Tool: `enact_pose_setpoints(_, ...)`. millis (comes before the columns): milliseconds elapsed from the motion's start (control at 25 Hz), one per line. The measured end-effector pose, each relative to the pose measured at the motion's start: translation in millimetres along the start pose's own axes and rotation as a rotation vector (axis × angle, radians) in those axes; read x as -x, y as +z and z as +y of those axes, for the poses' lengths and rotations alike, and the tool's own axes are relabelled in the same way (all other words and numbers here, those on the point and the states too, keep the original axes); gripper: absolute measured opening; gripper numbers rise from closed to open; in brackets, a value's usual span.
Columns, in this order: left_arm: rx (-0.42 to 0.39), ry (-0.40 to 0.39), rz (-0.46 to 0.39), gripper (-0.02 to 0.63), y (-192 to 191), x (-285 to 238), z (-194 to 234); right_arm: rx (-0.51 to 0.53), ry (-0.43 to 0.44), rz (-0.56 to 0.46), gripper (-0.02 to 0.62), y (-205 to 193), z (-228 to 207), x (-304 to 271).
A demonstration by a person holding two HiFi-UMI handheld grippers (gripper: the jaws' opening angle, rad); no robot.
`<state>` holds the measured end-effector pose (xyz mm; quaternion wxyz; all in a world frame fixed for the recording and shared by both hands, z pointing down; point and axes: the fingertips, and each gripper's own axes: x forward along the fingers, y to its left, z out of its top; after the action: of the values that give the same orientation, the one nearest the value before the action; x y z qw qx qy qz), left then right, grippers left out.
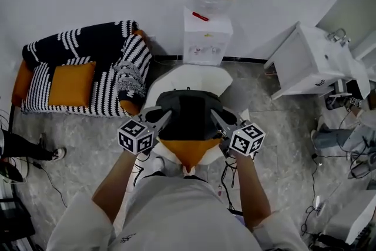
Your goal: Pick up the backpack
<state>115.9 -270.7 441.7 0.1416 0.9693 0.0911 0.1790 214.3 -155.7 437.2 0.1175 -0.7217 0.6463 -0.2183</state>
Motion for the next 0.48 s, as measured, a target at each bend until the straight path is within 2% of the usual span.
enact_pose_setpoints(160,-0.04,-0.047,-0.039,0.028,26.2,11.4,-11.3,-0.021,-0.012,-0.061,0.08,22.3,16.7,11.1)
enact_pose_setpoints(480,-0.123,-0.107,-0.107,0.028,76.1,31.7,-23.8,0.053,-0.03,-0.122,0.08,62.9,51.9,25.4)
